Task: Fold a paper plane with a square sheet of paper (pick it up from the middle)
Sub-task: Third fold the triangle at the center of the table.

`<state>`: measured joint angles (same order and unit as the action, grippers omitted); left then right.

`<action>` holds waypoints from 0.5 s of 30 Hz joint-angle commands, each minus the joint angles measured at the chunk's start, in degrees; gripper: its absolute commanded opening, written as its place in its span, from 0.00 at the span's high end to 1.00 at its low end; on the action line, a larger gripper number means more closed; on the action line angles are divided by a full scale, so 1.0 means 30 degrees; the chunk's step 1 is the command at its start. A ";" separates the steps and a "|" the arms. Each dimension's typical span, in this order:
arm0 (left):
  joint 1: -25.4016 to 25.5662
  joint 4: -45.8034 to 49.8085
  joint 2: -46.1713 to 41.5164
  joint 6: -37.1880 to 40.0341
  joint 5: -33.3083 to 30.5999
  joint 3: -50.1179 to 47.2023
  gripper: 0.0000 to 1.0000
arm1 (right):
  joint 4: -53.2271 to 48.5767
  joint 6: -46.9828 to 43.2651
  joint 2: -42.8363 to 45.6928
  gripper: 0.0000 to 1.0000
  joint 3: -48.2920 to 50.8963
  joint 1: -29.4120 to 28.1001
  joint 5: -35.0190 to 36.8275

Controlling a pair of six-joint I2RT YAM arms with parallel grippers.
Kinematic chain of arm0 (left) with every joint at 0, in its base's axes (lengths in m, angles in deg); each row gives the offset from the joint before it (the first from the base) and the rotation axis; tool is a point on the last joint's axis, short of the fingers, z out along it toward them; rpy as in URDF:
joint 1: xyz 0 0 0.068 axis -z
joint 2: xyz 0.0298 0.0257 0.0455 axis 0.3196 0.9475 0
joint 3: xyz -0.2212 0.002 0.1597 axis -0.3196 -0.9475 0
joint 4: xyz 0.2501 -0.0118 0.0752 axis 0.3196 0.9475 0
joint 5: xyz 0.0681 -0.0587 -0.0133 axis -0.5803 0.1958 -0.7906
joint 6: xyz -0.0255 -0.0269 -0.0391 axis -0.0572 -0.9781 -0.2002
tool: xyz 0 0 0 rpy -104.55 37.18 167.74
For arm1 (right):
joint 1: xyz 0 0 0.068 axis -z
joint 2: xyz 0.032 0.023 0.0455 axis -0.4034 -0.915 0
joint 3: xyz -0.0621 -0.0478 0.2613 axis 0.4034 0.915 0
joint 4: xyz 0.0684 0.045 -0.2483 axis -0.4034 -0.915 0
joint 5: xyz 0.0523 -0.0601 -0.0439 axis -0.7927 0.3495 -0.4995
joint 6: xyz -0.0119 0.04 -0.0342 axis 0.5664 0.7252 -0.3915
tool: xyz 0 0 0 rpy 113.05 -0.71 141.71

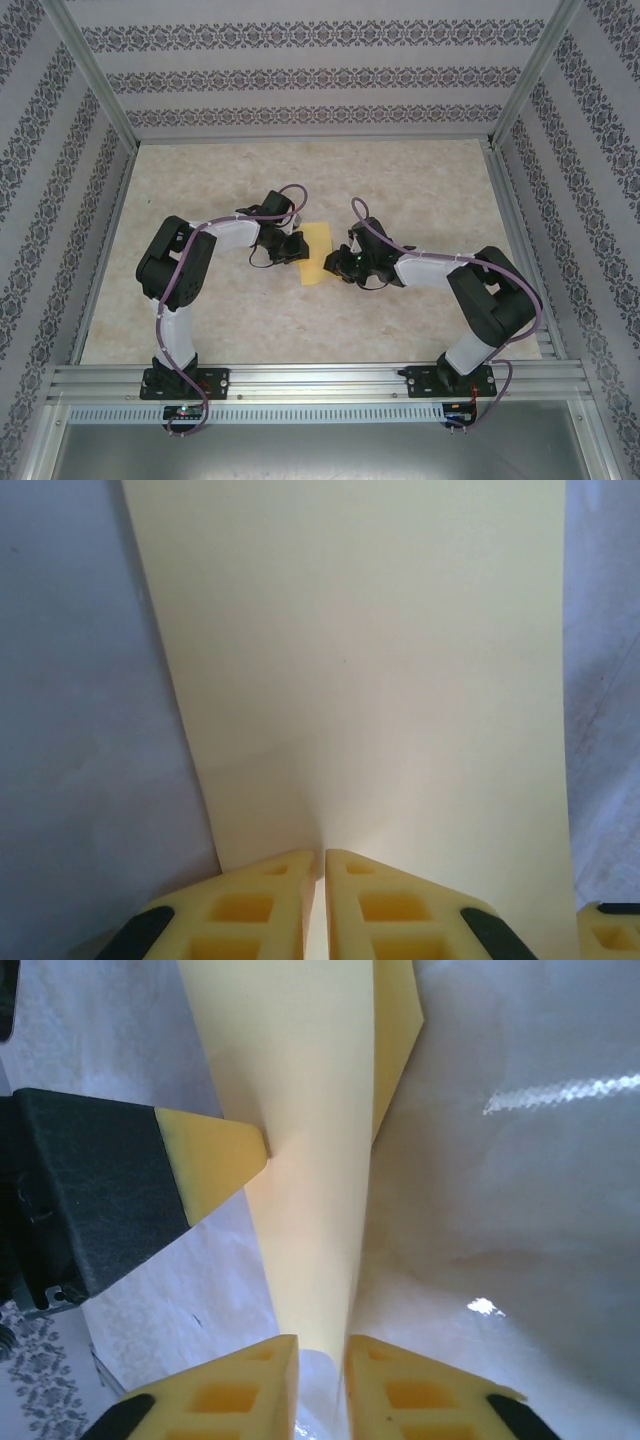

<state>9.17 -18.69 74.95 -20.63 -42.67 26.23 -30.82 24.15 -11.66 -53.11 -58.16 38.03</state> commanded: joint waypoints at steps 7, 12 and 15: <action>-0.0028 -0.0030 -0.1160 0.0074 -0.0077 0.0232 0.75 | -0.2206 0.0240 -0.0245 0.98 -0.0932 0.0090 0.0908; -0.0375 0.0358 -0.1101 0.0418 -0.0980 0.0992 0.73 | -0.3344 -0.0155 -0.0498 0.97 -0.1554 0.0105 0.1095; -0.0602 0.0305 -0.0512 0.0639 -0.0950 0.1332 0.73 | -0.3907 -0.0448 -0.0619 0.97 -0.1925 0.0112 0.1109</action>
<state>8.56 -18.63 73.03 -20.54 -44.22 28.29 -39.74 24.54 -12.69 -56.87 -58.16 39.94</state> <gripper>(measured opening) 0.268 0.047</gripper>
